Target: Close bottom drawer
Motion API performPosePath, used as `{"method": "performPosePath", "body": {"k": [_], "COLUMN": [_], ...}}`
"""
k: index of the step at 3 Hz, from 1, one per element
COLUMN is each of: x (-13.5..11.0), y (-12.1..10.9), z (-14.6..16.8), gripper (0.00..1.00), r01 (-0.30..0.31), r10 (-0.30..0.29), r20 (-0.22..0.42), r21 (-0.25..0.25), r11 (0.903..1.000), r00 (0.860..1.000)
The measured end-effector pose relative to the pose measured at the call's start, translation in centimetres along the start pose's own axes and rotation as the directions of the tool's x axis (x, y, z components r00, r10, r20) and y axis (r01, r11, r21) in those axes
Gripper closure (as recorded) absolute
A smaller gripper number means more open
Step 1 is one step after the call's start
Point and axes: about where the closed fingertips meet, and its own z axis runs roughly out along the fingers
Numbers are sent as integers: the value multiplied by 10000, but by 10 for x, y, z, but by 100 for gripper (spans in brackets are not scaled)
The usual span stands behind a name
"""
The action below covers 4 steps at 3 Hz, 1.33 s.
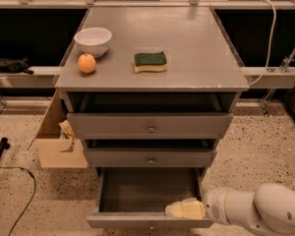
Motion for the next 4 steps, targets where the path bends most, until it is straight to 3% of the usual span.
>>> {"method": "performPosePath", "body": {"k": [1,2,3,4], "x": [-9,-9,-7,-3], "y": [-9,-15,-16,-17], "z": [-25,-42,-43,-21], "gripper": [0,0,0,0], "r01": [624,640,593,830], "r10": [-752,-898,-848,-1015], "r20": [1023,1419,1407,1020], "r21": [1229,1768,1763,1718], "r11": [9905,9822,9825,9816], "r00": [9919,9858,9864,9896]}}
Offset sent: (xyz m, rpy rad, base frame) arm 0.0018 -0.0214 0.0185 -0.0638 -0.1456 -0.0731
